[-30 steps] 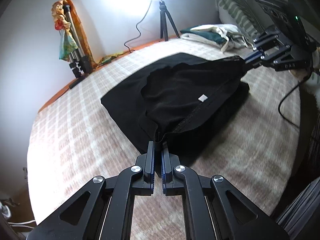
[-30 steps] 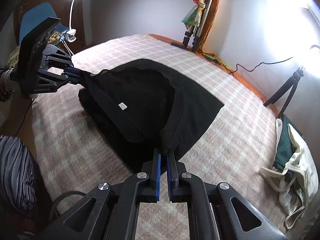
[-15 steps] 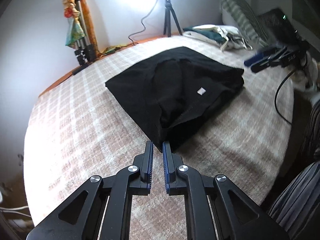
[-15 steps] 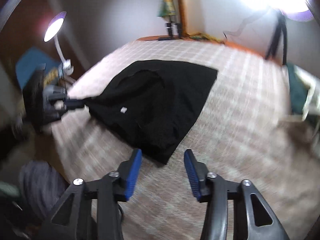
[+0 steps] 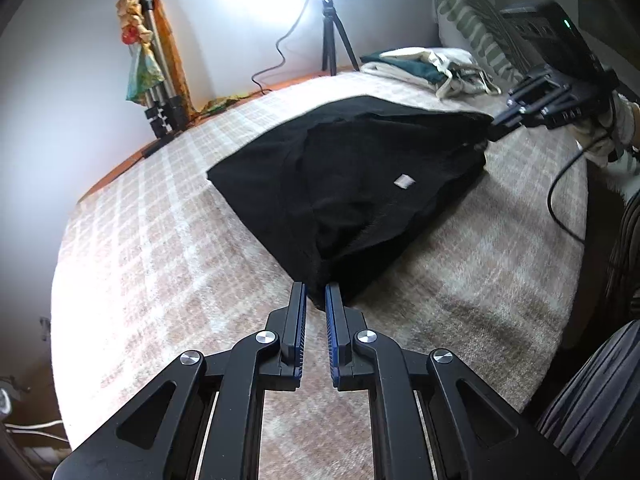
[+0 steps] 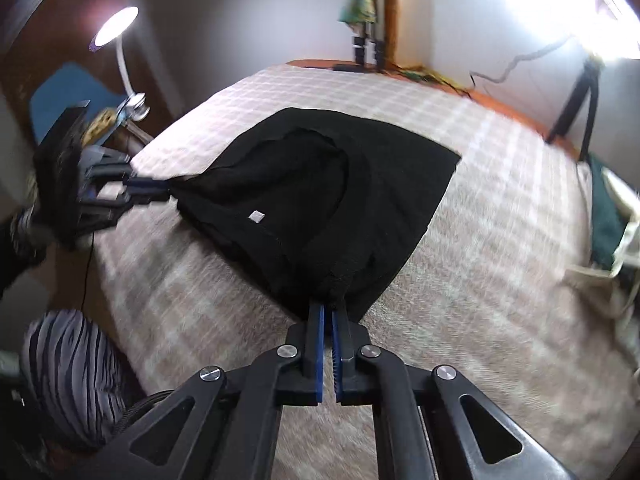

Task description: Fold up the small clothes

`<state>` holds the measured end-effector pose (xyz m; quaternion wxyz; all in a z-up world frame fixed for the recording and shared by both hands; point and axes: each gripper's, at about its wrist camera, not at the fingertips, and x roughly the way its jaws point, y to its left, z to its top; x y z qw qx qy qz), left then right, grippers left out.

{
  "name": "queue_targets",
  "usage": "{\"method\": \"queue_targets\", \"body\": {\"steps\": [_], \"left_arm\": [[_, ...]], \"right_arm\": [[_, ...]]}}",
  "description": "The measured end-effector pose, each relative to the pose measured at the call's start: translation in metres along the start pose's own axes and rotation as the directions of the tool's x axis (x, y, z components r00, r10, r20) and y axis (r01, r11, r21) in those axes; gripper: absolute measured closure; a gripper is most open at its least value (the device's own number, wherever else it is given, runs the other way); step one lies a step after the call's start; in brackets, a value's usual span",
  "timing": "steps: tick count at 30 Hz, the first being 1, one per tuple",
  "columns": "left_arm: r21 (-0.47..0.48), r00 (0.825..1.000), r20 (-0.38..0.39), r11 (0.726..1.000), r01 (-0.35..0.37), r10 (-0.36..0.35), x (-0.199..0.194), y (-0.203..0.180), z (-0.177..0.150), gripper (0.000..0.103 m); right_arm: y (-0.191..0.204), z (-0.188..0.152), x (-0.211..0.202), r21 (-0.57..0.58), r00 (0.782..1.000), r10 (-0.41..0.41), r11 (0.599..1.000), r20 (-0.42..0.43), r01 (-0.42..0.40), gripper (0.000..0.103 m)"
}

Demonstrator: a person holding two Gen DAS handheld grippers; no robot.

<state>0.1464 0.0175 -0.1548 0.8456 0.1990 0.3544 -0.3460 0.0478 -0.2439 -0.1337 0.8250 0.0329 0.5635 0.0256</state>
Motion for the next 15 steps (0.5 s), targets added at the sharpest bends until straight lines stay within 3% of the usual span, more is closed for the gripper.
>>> {"method": "queue_targets", "body": {"steps": [4,5,7,11,13,15], "left_arm": [[-0.035,1.0,0.029,0.999,-0.001,0.002,0.0,0.009,0.013,0.095],[-0.035,0.999,0.034,0.999,0.007,-0.006,0.002,0.009,0.017,0.095],[-0.017,0.999,0.031,0.999,0.031,-0.03,0.009,0.003,0.028,0.095],[0.015,0.999,0.01,0.999,0.049,-0.049,0.033,-0.01,0.045,0.095],[0.023,0.998,-0.026,0.998,0.065,-0.064,0.047,-0.015,0.049,0.095],[0.04,0.995,-0.061,0.996,0.077,-0.075,0.055,-0.019,0.045,0.095]], "right_arm": [[0.003,-0.007,0.009,-0.062,0.994,-0.013,0.998,-0.106,0.006,0.101],[0.006,-0.008,0.01,-0.075,0.992,0.004,0.997,-0.126,-0.013,0.091],[0.006,-0.007,0.002,-0.081,0.997,-0.011,0.997,-0.081,0.004,0.075],[-0.003,0.011,-0.009,0.02,0.997,0.042,0.999,0.071,-0.043,0.076],[-0.002,0.022,0.005,0.039,0.996,0.024,0.999,0.091,-0.028,0.078],[0.001,0.028,0.026,0.028,0.998,-0.007,1.0,0.058,0.005,0.079]]}}
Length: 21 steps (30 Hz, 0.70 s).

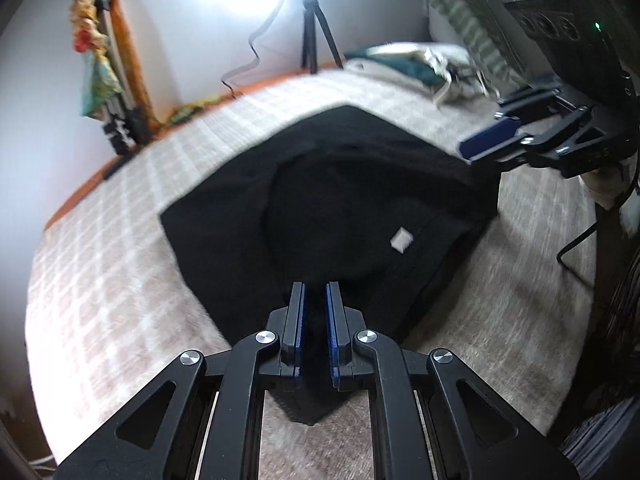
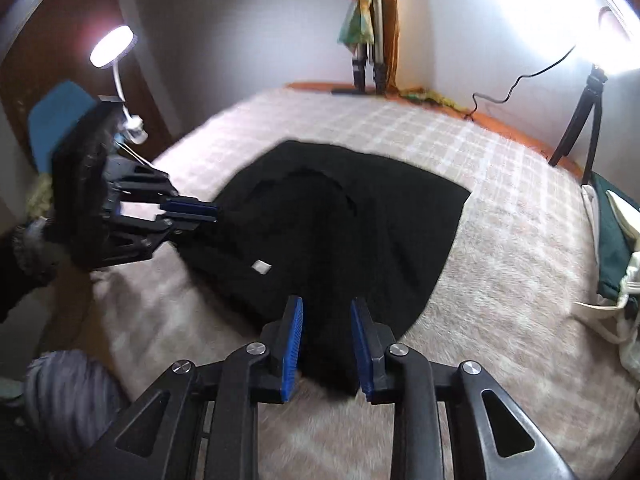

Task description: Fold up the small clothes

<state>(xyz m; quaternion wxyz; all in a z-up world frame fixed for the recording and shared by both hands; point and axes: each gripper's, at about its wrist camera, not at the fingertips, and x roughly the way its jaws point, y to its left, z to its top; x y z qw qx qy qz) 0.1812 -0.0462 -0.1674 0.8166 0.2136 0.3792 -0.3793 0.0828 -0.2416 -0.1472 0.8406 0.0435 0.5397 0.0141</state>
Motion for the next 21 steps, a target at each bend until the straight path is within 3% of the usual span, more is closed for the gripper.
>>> {"method": "queue_targets", "body": {"steps": [4,7,10,12,13,15,17,21], "left_arm": [[0.029,0.999,-0.01,0.999,0.032,-0.032,-0.007,-0.004,-0.026,0.094],[-0.001,0.999,-0.014,0.999,0.051,-0.051,-0.019,0.008,-0.036,0.091],[-0.087,0.998,0.016,0.994,0.061,-0.06,-0.033,0.029,-0.036,0.08],[-0.17,0.997,0.05,0.983,0.069,-0.061,-0.039,0.047,-0.033,0.055],[-0.217,0.996,0.073,0.974,0.062,-0.047,-0.041,0.058,-0.03,0.044],[-0.307,0.993,0.109,0.948,0.081,-0.049,-0.039,0.079,-0.022,0.044],[-0.408,0.987,0.135,0.903,0.131,-0.082,-0.031,0.101,-0.015,0.043],[-0.542,0.982,0.151,0.822,0.177,-0.112,-0.003,0.135,-0.003,0.043]], "right_arm": [[0.002,-0.017,0.024,-0.026,0.995,-0.001,1.0,-0.101,-0.002,0.079],[-0.004,-0.027,0.012,-0.03,0.994,0.028,0.999,-0.105,-0.031,0.079],[-0.015,-0.025,-0.008,-0.023,0.994,0.091,0.995,-0.064,-0.092,0.074],[-0.03,-0.017,-0.018,0.016,0.992,0.129,0.992,-0.013,-0.129,0.068],[-0.041,-0.011,-0.022,0.057,0.988,0.154,0.986,0.024,-0.155,0.065],[-0.062,0.001,-0.022,0.134,0.98,0.178,0.973,0.089,-0.189,0.056],[-0.08,0.015,-0.013,0.195,0.978,0.163,0.963,0.129,-0.187,0.047],[-0.12,0.038,0.02,0.321,0.974,0.152,0.926,0.168,-0.2,0.047]]}}
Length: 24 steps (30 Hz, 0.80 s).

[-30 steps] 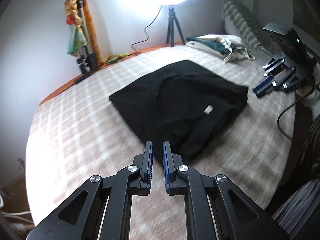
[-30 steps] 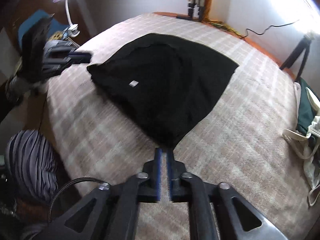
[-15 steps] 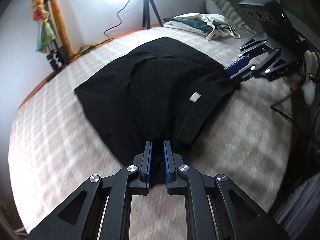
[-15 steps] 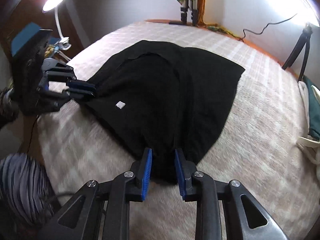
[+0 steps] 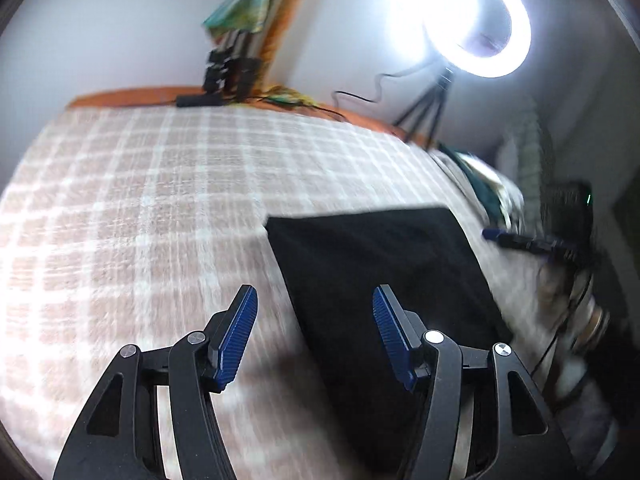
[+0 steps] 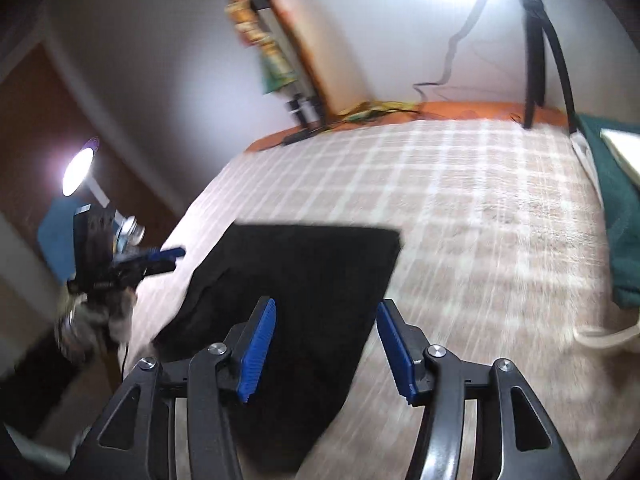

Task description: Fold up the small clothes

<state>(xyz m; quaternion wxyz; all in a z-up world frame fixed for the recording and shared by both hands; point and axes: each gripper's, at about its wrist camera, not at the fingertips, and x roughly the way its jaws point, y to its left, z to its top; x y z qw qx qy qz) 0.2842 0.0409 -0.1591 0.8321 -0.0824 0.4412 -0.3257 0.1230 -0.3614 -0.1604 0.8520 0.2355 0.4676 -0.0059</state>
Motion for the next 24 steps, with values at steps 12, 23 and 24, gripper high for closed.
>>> {"method": "queue_targets", "body": {"steps": [12,23,24], "left_arm": [[-0.141,0.998,0.021,0.988,0.064,-0.062,0.048,0.027,0.026,0.053],[-0.054,0.998,0.04,0.997,-0.047,0.049,0.054,0.012,0.033,0.101],[-0.041,0.997,0.05,0.998,-0.056,0.058,0.051,0.01,0.033,0.1]], "right_arm": [[-0.048,0.042,0.069,0.18,0.998,0.068,0.981,-0.01,-0.065,0.051],[-0.037,0.048,0.089,0.126,0.998,-0.046,0.991,-0.041,0.051,0.097],[-0.036,0.048,0.086,0.122,0.998,-0.045,0.991,-0.04,0.05,0.093]]}}
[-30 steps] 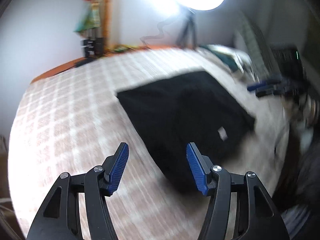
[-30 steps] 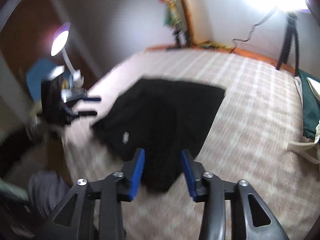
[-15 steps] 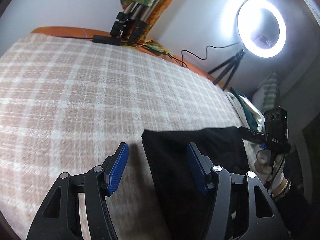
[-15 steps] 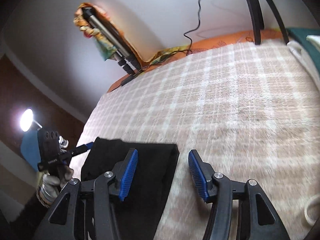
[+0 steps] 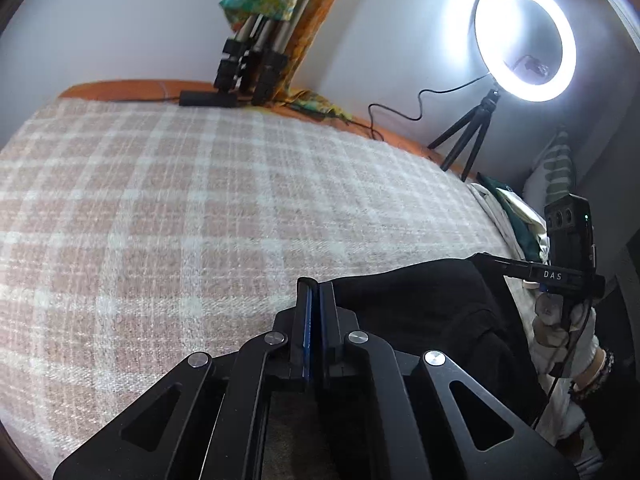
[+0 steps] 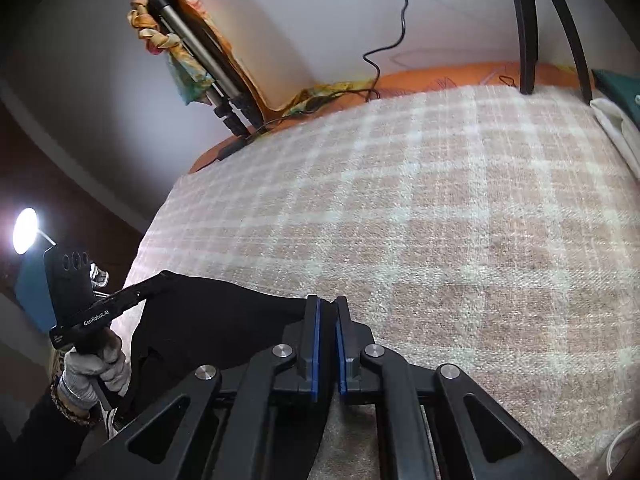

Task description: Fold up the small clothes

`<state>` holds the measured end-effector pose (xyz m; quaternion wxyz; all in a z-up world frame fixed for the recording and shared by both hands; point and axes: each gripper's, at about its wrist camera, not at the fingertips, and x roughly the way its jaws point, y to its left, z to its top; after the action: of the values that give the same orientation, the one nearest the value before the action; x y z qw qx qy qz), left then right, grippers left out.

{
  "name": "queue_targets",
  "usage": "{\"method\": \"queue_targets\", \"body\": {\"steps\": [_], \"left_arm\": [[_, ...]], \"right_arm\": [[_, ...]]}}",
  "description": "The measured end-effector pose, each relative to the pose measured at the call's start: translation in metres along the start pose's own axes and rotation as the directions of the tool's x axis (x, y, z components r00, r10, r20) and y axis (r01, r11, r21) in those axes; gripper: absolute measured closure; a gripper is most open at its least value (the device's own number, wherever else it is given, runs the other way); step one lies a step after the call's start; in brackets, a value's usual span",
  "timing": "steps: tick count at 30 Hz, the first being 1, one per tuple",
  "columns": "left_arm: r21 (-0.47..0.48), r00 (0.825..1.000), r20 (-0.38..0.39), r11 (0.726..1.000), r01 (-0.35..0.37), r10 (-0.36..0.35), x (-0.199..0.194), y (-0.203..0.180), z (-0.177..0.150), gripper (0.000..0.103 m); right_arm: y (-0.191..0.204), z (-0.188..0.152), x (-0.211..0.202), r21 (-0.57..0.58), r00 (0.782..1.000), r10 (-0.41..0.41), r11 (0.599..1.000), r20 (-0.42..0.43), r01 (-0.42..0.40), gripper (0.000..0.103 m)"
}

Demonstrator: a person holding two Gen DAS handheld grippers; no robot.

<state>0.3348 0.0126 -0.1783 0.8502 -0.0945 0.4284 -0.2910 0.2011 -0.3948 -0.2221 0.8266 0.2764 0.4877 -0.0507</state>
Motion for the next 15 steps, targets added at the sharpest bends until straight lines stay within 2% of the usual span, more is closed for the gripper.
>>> {"method": "queue_targets", "body": {"steps": [2,3,6,8,10,13,15], "left_arm": [[-0.004,0.999,0.007,0.999,-0.045,0.045,-0.006,0.002,0.001,0.096],[-0.028,0.999,0.005,0.998,-0.052,0.052,-0.01,0.006,0.002,0.093],[-0.095,1.0,0.018,0.995,-0.009,0.01,-0.029,0.018,-0.003,0.082],[-0.103,1.0,0.006,0.994,0.019,-0.018,-0.038,0.02,-0.01,0.06],[-0.121,0.997,-0.021,0.99,0.066,-0.069,-0.042,0.021,-0.019,0.048],[-0.165,0.993,-0.047,0.982,0.096,-0.105,-0.041,0.025,-0.025,0.047],[-0.23,0.99,-0.052,0.967,0.114,-0.129,-0.035,0.032,-0.025,0.047]], "right_arm": [[-0.003,-0.001,-0.005,0.016,1.0,-0.004,1.0,-0.011,0.004,0.074],[-0.006,-0.003,-0.009,0.03,1.0,0.003,1.0,-0.008,-0.003,0.068],[-0.016,-0.013,-0.029,0.067,0.999,0.03,0.997,0.011,-0.031,0.064],[-0.021,-0.024,-0.042,0.09,0.998,0.063,0.994,0.015,-0.064,0.056],[-0.027,-0.038,-0.052,0.126,0.993,0.114,0.985,0.012,-0.114,0.05],[-0.031,-0.063,-0.057,0.206,0.98,0.198,0.96,-0.01,-0.192,0.047],[-0.029,-0.079,-0.057,0.229,0.973,0.23,0.949,-0.031,-0.217,0.047]]}}
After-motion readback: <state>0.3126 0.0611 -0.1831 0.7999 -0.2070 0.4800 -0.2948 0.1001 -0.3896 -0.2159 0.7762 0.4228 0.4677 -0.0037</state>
